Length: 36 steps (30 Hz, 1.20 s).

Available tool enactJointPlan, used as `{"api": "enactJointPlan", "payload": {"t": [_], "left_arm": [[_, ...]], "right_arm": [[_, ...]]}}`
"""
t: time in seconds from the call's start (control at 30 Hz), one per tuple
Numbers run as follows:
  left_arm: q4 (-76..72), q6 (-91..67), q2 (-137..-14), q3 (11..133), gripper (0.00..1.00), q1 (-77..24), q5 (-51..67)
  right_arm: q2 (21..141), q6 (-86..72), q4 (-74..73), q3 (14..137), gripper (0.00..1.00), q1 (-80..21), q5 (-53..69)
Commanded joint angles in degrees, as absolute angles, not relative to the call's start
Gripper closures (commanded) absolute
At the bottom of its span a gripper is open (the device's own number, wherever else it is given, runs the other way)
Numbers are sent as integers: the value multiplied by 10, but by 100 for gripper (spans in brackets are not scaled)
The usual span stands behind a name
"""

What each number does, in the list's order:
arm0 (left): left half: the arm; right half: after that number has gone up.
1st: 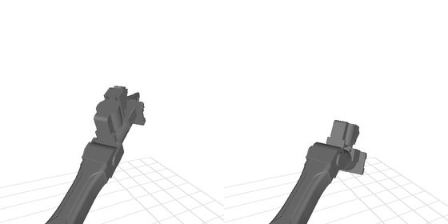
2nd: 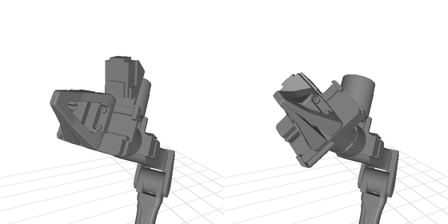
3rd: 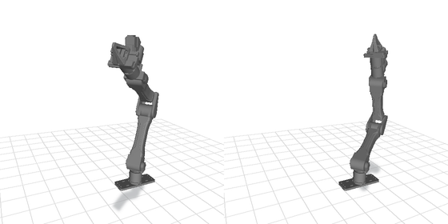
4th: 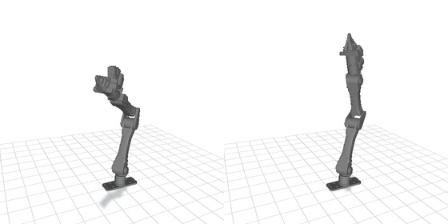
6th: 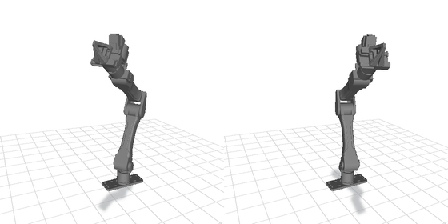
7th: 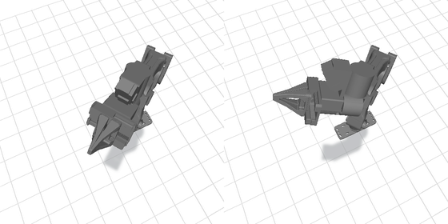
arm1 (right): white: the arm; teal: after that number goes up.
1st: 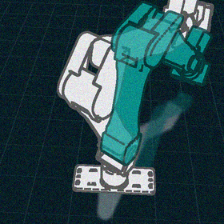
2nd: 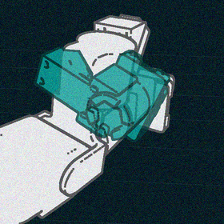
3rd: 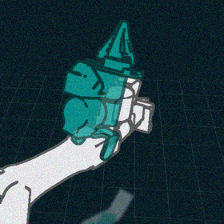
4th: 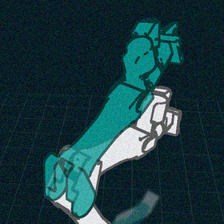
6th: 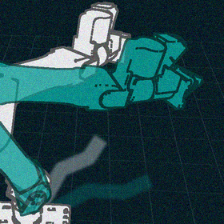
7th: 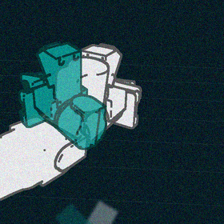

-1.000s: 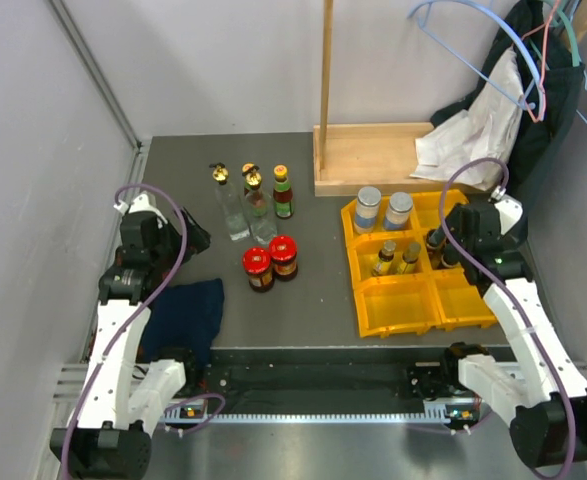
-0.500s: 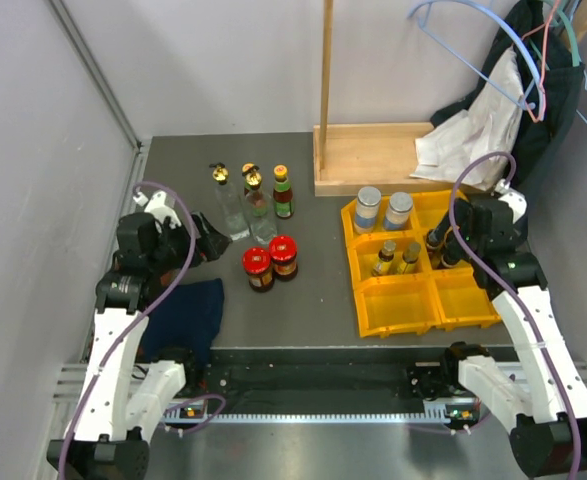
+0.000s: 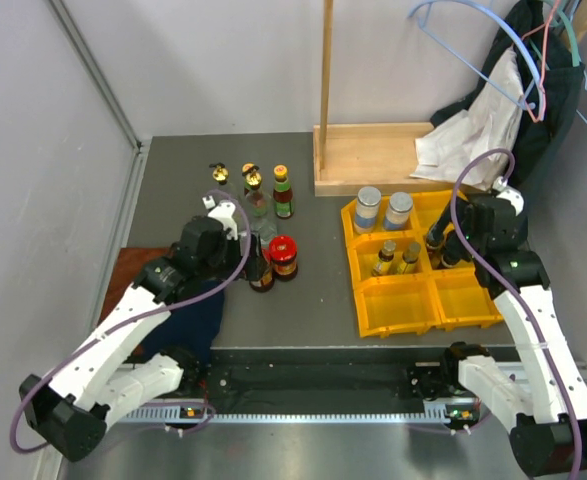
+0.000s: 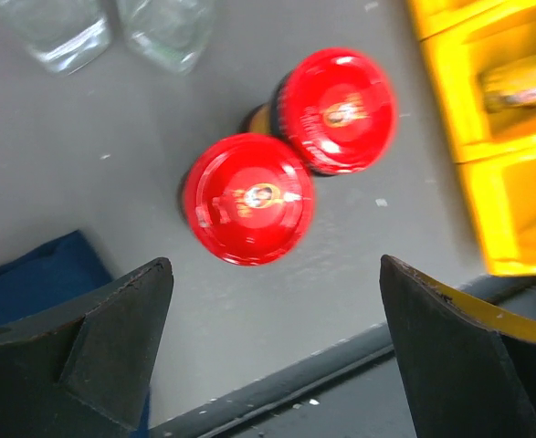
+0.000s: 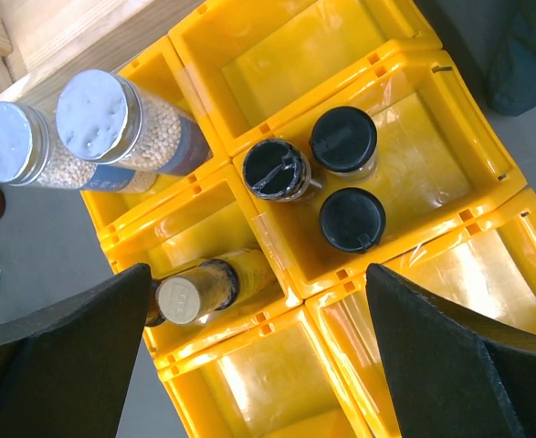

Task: Organize the condiment bottles
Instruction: Pick up the bottle from the center of the board.

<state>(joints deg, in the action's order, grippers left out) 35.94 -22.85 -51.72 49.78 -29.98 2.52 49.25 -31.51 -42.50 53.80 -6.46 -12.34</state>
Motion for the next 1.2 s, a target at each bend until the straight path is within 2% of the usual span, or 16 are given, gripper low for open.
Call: {"api": "enactJointPlan", "payload": {"t": [0.0, 0.17, 0.77, 1.0, 1.17], "left_arm": [[323, -236, -540, 488, 1, -334, -95], [316, -238, -566, 478, 1, -362, -134], [248, -249, -634, 465, 2, -376, -134], [229, -251, -654, 461, 14, -376, -141], [232, -250, -661, 461, 31, -376, -147]], "right_arm": [[481, -308, -426, 570, 1, -59, -121], [478, -308, -427, 570, 1, -58, -119], [470, -272, -450, 594, 1, -59, -71], [468, -265, -455, 593, 1, -59, -74], [467, -265, -458, 592, 1, -59, -77]]}}
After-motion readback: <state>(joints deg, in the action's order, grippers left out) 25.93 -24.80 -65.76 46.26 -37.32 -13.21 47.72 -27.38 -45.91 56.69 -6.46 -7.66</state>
